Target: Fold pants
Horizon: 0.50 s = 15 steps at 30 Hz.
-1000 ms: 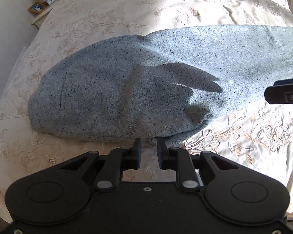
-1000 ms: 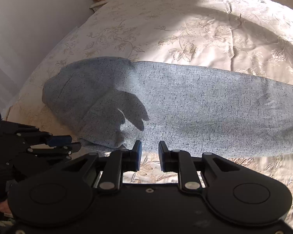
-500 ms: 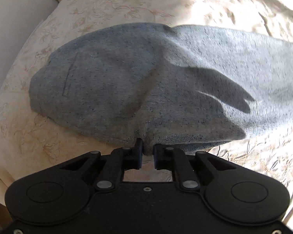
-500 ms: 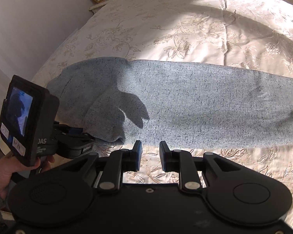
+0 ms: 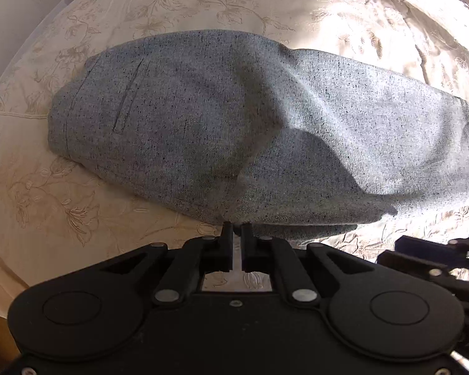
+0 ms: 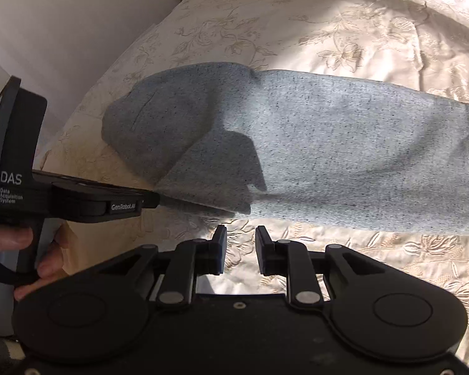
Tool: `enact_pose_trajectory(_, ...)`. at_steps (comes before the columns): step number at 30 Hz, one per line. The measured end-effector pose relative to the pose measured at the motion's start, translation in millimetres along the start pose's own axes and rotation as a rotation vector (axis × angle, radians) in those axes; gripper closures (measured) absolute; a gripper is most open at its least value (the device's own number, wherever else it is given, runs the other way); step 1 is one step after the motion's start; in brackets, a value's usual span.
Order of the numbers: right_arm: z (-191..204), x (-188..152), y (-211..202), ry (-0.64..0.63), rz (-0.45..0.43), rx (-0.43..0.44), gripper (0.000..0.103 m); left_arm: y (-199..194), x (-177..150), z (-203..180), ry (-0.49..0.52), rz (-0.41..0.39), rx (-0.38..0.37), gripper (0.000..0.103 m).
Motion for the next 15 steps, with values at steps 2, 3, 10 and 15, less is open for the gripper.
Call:
enact_pose_trajectory(2, 7, 3, 17, -0.014, 0.015, -0.002, 0.080, -1, 6, 3, 0.009, 0.006, -0.020, 0.093)
enact_pose_trajectory(3, 10, 6, 24, -0.027, 0.015, -0.009, 0.079, -1, 10, 5, 0.016, 0.008, -0.030, 0.093)
enact_pose_trajectory(10, 3, 41, 53, 0.003, -0.037, -0.072, 0.080, 2, 18, 5, 0.051, 0.006, -0.064, 0.093)
enact_pose_trajectory(15, -25, 38, 73, 0.065, 0.025, -0.188, 0.083, 5, 18, 5, 0.056, 0.036, -0.103, 0.093)
Point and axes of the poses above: each gripper's, at about its wrist camera, not at the fingertips, and y roughly the way its jaws point, z to its left, x to its top, the point moved 8 cm from there along y, roughly the way its jaws point
